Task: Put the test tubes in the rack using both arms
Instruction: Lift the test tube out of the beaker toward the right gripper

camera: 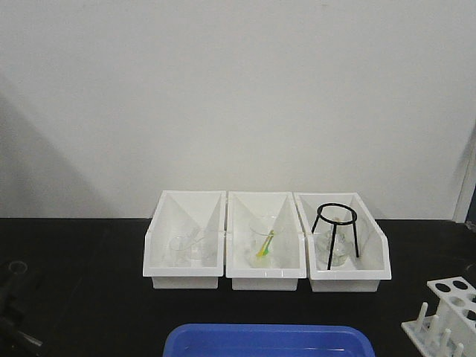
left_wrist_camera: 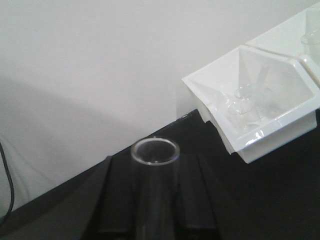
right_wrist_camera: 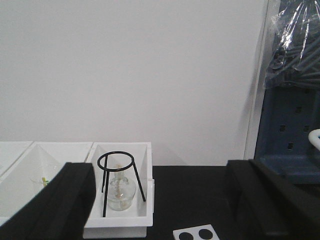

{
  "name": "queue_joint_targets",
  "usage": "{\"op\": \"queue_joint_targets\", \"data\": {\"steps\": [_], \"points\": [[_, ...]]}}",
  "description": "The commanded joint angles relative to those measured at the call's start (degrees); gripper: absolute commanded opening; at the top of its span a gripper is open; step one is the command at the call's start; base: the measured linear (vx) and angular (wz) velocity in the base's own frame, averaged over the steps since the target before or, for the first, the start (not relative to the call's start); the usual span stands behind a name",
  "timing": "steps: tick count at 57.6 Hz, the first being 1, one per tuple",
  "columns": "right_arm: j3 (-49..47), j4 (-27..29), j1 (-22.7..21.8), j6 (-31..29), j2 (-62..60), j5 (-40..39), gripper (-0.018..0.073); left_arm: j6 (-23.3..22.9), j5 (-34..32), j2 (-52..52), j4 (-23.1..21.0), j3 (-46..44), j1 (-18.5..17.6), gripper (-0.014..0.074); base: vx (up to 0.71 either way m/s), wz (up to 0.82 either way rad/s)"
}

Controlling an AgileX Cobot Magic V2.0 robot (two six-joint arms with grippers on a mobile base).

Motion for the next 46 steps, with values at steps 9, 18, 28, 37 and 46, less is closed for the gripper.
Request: {"op": "queue_joint_targets", "data": {"steps": [9, 18, 28, 37, 46], "points": [[-2.06, -0.27, 0.04, -0.5, 0.0, -4.7, 0.0583, -6.38, 17.73, -6.35, -0.75, -13.86, 0.14, -0.0021, 0.0, 0.0], [-2.06, -0.27, 0.22, -0.33, 0.0, -3.27, 0.0583, -9.32, 23.44, -6.52, -0.75, -19.21, -0.06, -0.0021, 0.0, 0.0], [-2.06, -0.69, 5.37, -1.03, 1.83, -3.34, 0.0583, -15.02, 24.18, -6.52, -0.75, -20.57, -0.85, -0.0021, 0.0, 0.0], [-2.06, -0.69, 12.99, -3.22, 7.09, -4.64, 0.0583, -15.49, 23.62, -6.52, -0.75, -20.57, -5.7, -0.0021, 0.0, 0.0], [-2.06, -0.69, 21.16, -3.55, 13.58, -9.15, 0.0583, -15.49, 21.82, -6.52, -0.75, -20.7, -11.91, -0.0021, 0.0, 0.0]]}}
